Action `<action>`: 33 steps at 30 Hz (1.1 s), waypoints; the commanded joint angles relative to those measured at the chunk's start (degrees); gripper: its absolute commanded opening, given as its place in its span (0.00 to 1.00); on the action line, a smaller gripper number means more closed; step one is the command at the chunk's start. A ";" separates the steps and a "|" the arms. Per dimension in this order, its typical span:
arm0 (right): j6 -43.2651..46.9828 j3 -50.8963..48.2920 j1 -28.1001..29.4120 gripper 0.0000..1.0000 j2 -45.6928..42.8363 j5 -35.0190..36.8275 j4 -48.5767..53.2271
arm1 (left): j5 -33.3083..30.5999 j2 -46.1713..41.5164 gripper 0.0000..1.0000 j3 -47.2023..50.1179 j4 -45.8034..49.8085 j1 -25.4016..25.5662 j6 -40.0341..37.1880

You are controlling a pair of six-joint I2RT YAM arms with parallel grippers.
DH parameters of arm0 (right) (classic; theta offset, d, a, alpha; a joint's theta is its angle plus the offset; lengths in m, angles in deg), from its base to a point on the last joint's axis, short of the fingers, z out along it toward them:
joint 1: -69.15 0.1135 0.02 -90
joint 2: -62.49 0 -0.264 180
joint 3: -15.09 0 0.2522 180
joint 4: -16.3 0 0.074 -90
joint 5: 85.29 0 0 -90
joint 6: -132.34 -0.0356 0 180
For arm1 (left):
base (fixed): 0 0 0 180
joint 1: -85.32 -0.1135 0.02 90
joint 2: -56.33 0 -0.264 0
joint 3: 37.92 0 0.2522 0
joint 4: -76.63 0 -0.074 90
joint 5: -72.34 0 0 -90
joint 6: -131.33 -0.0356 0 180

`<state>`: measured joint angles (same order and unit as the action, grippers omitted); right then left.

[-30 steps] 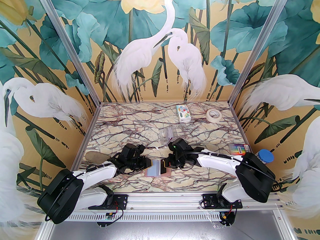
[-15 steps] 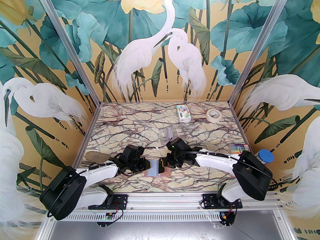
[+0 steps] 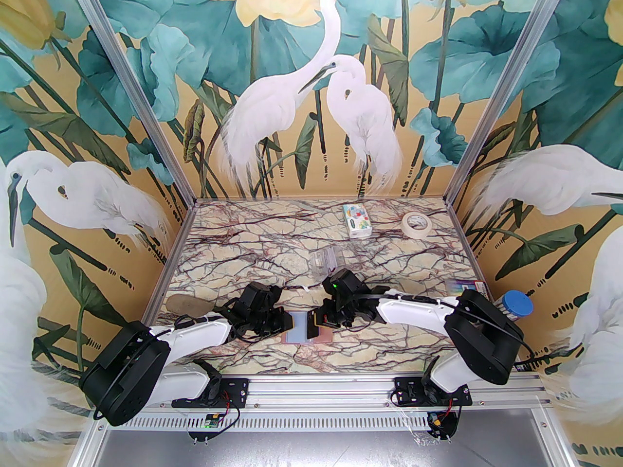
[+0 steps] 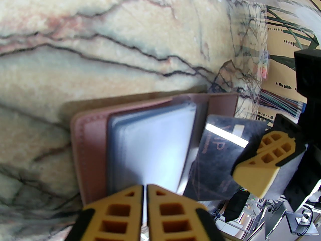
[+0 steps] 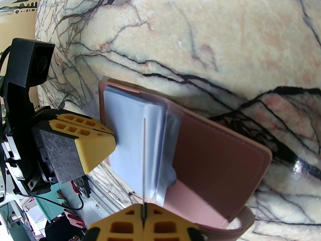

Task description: Put the credit cards into the card holder

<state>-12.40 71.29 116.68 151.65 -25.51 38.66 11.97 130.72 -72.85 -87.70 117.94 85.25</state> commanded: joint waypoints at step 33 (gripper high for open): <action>-1.18 -0.99 0.55 0.00 1.50 -1.23 -4.43 | -2.20 1.64 0.08 -1.22 2.28 0.74 -1.21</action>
<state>-13.21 70.78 116.73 154.25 -26.43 35.38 11.84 131.42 -73.39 -87.65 118.16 85.21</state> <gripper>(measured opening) 0.032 0.083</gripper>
